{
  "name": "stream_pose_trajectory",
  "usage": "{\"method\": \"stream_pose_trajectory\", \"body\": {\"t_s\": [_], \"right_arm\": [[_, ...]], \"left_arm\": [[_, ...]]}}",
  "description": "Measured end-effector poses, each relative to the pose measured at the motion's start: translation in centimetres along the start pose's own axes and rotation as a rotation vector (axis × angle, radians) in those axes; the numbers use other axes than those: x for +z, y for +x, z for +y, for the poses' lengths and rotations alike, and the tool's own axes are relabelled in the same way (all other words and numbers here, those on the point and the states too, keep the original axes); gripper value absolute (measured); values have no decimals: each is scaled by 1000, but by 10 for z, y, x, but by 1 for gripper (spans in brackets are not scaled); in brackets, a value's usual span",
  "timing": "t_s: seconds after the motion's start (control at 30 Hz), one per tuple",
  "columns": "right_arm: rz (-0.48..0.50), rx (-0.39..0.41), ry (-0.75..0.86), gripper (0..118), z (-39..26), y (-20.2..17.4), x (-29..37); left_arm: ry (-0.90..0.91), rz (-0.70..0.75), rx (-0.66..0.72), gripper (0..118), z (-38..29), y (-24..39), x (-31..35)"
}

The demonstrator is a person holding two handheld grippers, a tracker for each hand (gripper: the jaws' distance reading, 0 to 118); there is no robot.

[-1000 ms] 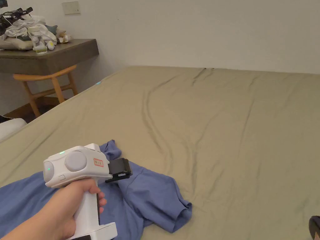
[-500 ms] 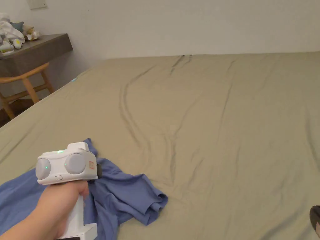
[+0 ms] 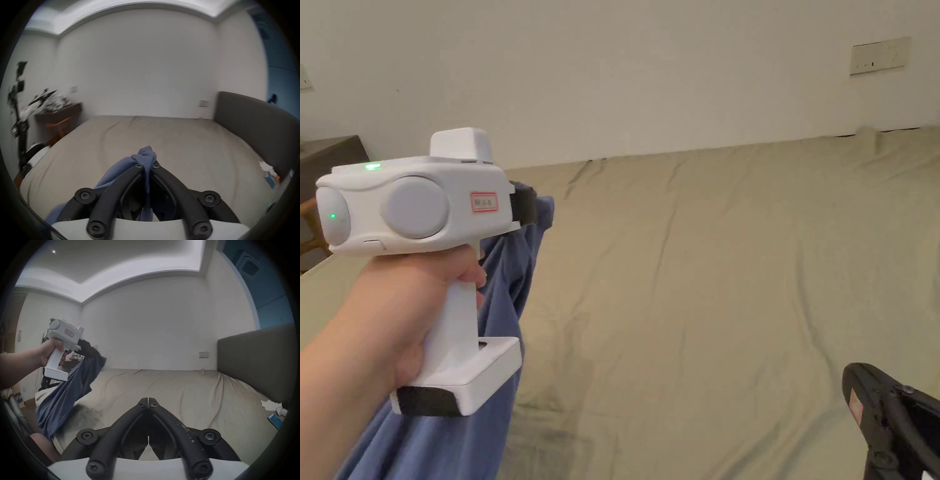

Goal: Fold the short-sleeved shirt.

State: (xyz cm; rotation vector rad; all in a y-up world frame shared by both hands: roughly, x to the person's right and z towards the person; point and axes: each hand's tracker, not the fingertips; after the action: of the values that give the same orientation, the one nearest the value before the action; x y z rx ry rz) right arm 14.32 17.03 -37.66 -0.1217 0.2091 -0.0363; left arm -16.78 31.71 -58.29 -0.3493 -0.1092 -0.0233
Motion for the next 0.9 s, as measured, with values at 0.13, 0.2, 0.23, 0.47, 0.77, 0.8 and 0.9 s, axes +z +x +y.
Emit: {"method": "stream_pose_trajectory", "body": {"t_s": [0.13, 0.2, 0.23, 0.47, 0.77, 0.8, 0.9], "right_arm": [[-139, -12, 36, 2, -2, 27, 11], [-212, -26, 45, 2, -4, 44, 18], [-248, -31, 43, 2, -4, 54, 21], [-425, -87, 60, 2, -8, 106, 46], [-496, -109, 40, 2, -17, 130, 57], [-494, -99, 36, 2, -18, 130, 56], [-487, -88, 26, 2, -20, 128, 52]], "left_arm": [[-8, -239, -9, 2, 20, 105, -11], [-58, -322, -21, 2, 20, 157, -26], [-94, -367, -14, 2, 16, 185, -34], [-314, -524, -111, 2, -64, 351, -101], [-518, -568, -115, 84, -183, 407, -152], [-499, -568, -97, 115, -181, 398, -148], [-366, -577, -46, 106, -160, 358, -124]]}}
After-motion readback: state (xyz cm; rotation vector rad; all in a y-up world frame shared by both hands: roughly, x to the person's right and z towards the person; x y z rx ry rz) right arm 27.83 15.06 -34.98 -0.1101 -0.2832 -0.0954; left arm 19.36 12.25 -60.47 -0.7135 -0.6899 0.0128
